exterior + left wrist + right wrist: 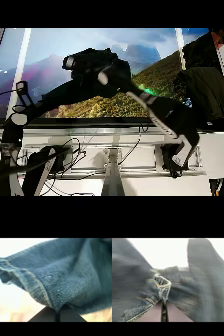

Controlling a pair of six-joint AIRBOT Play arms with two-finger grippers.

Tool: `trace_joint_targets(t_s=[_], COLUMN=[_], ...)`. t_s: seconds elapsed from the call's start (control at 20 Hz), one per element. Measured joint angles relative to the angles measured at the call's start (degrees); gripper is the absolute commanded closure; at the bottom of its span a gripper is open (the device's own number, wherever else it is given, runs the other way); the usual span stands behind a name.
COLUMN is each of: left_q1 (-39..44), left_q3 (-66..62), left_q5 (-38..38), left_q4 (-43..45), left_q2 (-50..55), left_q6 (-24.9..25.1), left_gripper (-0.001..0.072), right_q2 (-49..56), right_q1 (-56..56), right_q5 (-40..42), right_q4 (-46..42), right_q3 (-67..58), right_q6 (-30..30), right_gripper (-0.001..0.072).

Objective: Fold the clothes and pants, and hang the long-sleeved shirts on hangers.

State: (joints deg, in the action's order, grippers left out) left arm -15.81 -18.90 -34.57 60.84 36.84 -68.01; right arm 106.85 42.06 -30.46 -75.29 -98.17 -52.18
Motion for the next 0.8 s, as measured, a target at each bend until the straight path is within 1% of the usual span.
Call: trace_joint_targets(t_s=[0.15, 0.3, 0.45, 0.55, 0.65, 0.7, 0.8], left_q1=[0.0, 0.0, 0.0, -0.6, -1.8, -2.7, -5.0], left_q3=[-2.6, -8.2, -17.4, -26.3, -36.2, -40.5, -47.2], left_q5=[5.6, 11.3, 17.6, 19.5, 17.2, 14.8, 7.4], left_q4=[0.0, 0.0, 0.0, 0.0, 0.2, 0.8, 3.8], left_q2=[0.8, 3.7, 9.7, 15.2, 20.8, 23.1, 27.1], left_q6=[-9.5, -16.7, -24.9, -28.1, -29.6, -29.6, -28.9], left_gripper=[0.0692, 0.0693, 0.0694, 0.0695, 0.0694, 0.0693, 0.0693], right_q2=[-7.3, -15.3, -22.8, -27.1, -30.5, -31.6, -33.0], right_q1=[-9.3, -20.4, -32.1, -39.4, -45.9, -48.7, -53.5], right_q5=[-0.1, -0.2, -1.0, -2.8, -5.8, -8.5, -16.2], right_q4=[-1.1, -1.6, -1.6, -1.6, -1.6, -1.6, -1.6], right_q3=[0.0, 0.0, 0.0, 0.0, 0.0, 0.0, 0.8], right_q6=[-7.3, -14.4, -21.3, -24.3, -26.0, -26.6, -27.3], right_gripper=[0.0694, 0.0694, 0.0695, 0.0695, 0.0695, 0.0695, 0.0695])
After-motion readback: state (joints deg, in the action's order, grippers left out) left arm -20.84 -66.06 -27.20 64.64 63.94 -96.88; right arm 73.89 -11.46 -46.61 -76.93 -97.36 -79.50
